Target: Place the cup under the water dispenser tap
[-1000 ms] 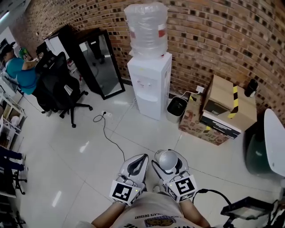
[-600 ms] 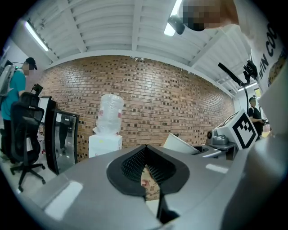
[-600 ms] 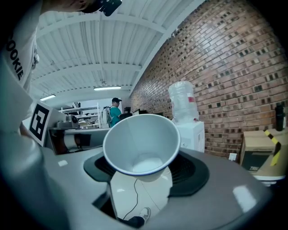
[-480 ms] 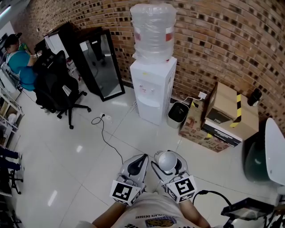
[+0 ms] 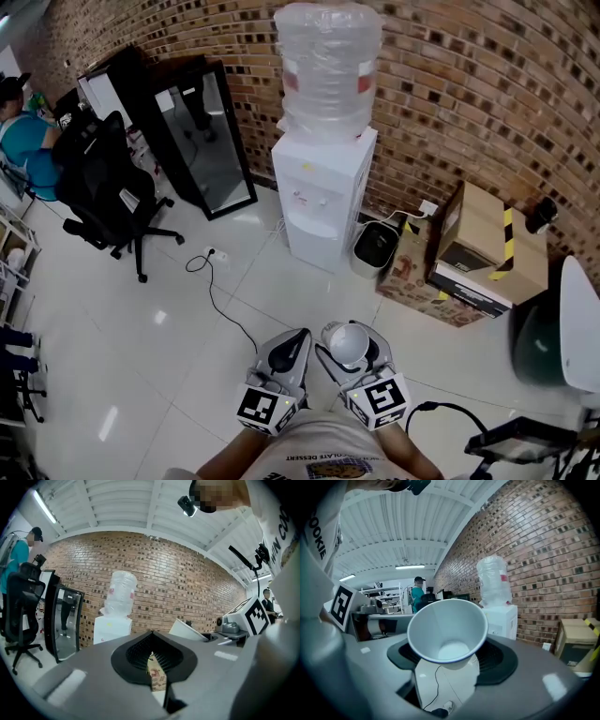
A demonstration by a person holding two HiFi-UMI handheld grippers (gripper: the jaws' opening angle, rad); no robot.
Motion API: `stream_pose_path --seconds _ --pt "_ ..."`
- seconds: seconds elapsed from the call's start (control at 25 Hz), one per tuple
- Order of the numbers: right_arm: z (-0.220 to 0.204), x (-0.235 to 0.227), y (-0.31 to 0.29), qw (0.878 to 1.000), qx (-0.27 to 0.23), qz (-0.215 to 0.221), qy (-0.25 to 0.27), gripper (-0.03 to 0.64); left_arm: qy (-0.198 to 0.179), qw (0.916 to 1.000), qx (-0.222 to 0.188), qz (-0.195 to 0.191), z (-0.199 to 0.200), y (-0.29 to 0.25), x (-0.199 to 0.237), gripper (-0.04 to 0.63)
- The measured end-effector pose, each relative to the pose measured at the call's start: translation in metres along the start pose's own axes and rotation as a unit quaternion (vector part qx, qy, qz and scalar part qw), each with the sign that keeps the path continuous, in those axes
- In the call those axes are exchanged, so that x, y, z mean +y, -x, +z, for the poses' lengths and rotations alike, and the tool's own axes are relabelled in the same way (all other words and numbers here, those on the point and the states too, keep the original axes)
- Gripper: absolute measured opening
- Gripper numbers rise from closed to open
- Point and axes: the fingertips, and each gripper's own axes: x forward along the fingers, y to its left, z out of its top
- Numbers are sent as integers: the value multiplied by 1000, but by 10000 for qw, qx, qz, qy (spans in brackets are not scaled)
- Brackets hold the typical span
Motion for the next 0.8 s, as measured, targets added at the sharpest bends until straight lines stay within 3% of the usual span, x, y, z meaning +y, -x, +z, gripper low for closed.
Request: stream_pose_path --seconds 0.8 --pt "55 -37 -163 9989 317 -334 58 334 275 9983 137 -502 32 -87 146 -8"
